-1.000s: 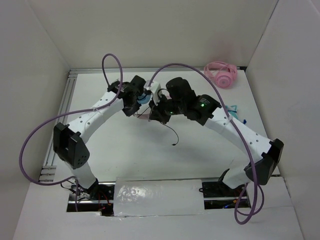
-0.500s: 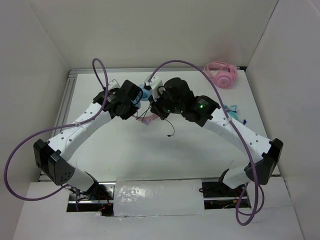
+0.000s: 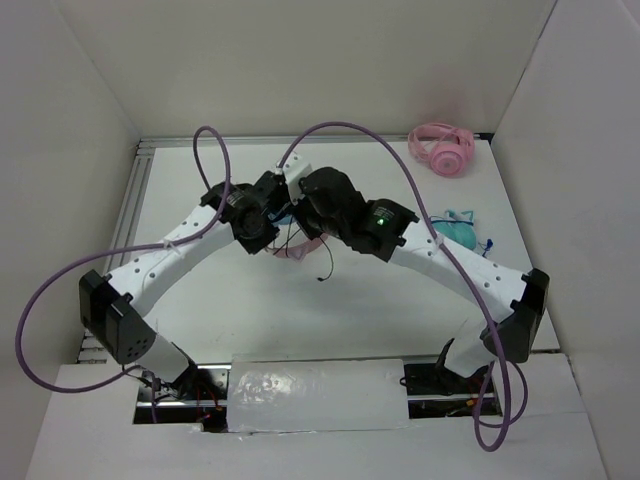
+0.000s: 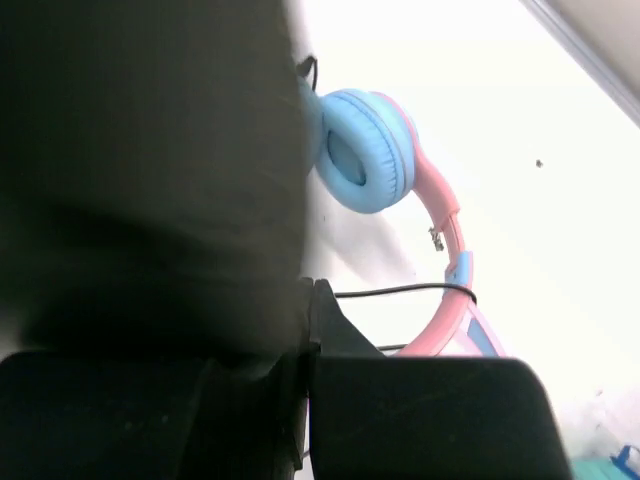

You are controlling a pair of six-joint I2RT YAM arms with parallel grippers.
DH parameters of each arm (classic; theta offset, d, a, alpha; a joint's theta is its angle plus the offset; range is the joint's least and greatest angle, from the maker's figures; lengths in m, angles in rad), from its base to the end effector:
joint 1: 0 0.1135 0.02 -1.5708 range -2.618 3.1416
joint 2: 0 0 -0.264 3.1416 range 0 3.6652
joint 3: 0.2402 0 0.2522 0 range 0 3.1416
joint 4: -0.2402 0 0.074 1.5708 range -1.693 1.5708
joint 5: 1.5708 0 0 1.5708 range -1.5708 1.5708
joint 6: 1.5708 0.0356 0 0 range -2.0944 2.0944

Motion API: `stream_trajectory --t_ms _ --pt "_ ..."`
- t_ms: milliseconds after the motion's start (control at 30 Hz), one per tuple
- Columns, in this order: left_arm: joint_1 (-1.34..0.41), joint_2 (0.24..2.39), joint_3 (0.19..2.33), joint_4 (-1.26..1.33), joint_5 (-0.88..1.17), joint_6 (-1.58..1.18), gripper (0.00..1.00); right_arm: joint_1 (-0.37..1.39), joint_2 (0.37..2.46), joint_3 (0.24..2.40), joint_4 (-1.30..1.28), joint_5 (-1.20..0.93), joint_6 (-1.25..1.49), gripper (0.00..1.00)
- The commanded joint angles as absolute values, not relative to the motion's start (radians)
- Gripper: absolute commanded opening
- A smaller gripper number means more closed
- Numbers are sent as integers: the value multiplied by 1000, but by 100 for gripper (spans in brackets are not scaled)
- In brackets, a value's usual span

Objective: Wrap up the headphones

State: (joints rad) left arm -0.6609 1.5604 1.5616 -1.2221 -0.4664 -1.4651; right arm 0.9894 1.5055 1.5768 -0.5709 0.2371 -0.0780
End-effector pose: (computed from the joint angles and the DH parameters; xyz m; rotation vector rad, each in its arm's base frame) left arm 0.2454 -0.1705 0.3384 -1.1039 2.3204 -0.1000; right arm 0.1927 0.2780 0.4022 -0.9250 1.8523 0.3185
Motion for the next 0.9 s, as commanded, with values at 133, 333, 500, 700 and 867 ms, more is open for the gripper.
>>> stream_trajectory --t_ms 133,333,500,700,867 --pt "-683 1312 1316 -754 -440 -1128 0 832 1405 1536 -448 85 -2 3" --pt "-693 1163 1138 -462 -373 -910 0 782 1379 1526 -475 167 -26 8" --pt "-695 1155 1121 -437 -400 -862 0 784 1293 1480 -479 273 -74 16" --pt "-693 1239 1200 -587 -446 -948 0 782 1201 1427 -450 323 -84 18" --pt "-693 1224 1186 -572 -417 -946 0 772 1155 1368 -416 432 -89 13"
